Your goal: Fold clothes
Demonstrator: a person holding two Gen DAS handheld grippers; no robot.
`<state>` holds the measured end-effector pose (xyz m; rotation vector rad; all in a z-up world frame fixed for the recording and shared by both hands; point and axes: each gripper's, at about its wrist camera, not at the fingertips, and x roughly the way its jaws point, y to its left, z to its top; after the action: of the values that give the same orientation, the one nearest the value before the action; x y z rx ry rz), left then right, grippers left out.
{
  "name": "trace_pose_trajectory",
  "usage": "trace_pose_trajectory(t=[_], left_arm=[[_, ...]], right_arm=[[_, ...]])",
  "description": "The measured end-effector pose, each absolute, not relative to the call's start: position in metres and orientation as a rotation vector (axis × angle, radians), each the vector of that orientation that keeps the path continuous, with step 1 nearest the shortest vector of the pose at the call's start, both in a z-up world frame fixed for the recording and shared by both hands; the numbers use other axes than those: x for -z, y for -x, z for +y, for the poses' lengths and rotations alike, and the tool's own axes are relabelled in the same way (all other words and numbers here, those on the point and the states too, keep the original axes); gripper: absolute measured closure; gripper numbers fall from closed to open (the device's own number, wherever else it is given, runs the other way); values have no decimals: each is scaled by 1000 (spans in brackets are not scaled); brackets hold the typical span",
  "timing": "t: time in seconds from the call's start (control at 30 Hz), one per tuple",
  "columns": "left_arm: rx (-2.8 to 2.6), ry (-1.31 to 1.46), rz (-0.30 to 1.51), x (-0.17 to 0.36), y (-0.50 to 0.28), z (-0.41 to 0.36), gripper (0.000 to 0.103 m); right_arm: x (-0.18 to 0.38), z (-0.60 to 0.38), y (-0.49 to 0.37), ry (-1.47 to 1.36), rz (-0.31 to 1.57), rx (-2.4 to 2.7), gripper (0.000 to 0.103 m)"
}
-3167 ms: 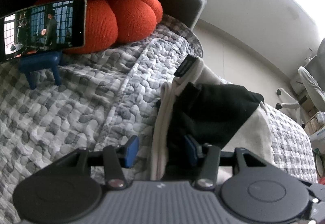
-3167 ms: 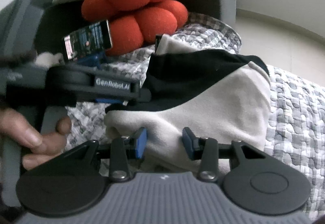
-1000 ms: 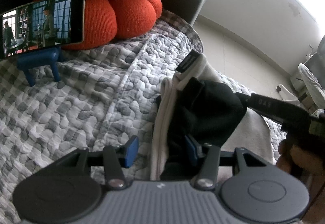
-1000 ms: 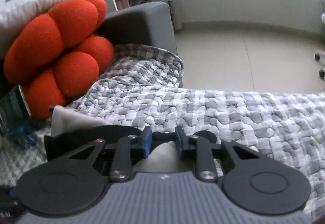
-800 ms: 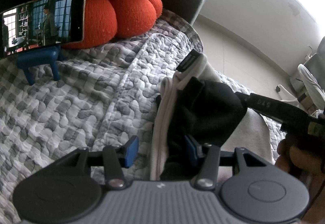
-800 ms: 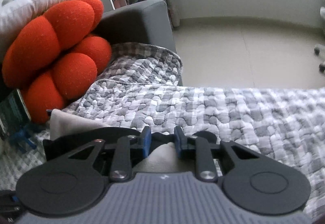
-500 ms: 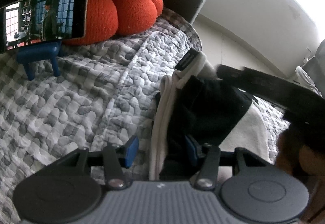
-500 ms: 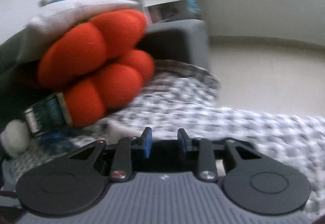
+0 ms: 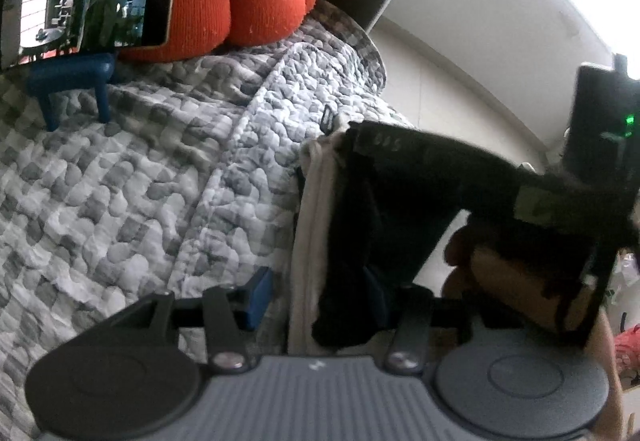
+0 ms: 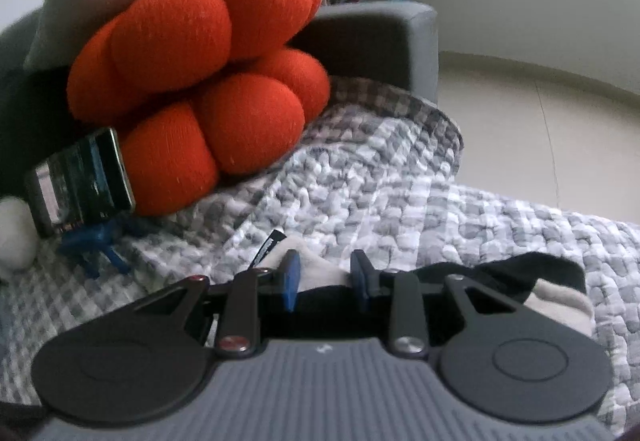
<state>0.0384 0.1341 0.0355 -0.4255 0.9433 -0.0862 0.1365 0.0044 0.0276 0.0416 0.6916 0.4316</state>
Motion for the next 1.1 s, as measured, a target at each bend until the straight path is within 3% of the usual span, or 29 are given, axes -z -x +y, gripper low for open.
trace_pose_trajectory(t=[0.3, 0.57, 1.1], left_arm=[[111, 450, 948, -32, -38, 139, 52], [150, 511, 923, -40, -33, 152, 52], [111, 575, 904, -41, -28, 171, 53]], right_arm=[[-27, 5, -128, -32, 655, -431, 71], [-70, -36, -99, -146, 676, -465, 70], [-56, 6, -26, 134, 804, -647, 71]])
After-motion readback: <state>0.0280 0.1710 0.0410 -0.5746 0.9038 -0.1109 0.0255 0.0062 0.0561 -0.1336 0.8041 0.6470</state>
